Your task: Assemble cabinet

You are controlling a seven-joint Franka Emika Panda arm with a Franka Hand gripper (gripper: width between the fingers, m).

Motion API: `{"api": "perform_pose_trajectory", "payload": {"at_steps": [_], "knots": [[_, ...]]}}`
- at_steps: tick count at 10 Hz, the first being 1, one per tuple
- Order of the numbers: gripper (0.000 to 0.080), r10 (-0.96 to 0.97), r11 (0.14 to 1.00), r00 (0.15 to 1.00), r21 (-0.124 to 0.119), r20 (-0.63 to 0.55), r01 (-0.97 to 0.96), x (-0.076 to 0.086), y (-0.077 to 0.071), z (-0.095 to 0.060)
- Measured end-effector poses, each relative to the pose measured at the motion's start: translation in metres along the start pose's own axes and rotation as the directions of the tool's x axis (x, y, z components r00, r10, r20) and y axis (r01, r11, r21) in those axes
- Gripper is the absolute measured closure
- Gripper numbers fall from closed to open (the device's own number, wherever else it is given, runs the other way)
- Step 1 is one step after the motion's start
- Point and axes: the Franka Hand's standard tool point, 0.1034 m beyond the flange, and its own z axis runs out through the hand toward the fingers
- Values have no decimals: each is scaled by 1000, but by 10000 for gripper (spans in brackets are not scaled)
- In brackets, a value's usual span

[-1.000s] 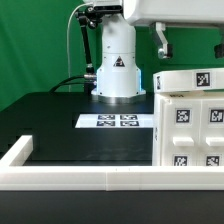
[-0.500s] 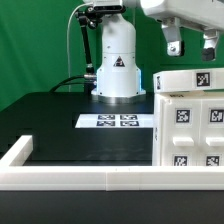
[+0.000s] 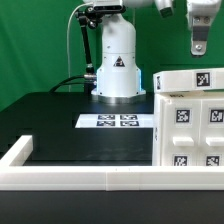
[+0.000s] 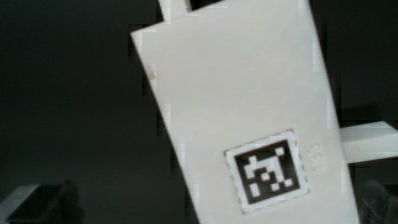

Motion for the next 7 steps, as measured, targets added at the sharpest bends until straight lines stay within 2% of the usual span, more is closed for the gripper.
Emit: {"api": "perform_pose_trajectory", "payload": {"at_steps": [2, 7], "knots": [[3, -86, 996, 996, 1, 12, 86, -3, 0, 2], [3, -82, 996, 996, 30, 22, 82, -5, -7, 17]]}}
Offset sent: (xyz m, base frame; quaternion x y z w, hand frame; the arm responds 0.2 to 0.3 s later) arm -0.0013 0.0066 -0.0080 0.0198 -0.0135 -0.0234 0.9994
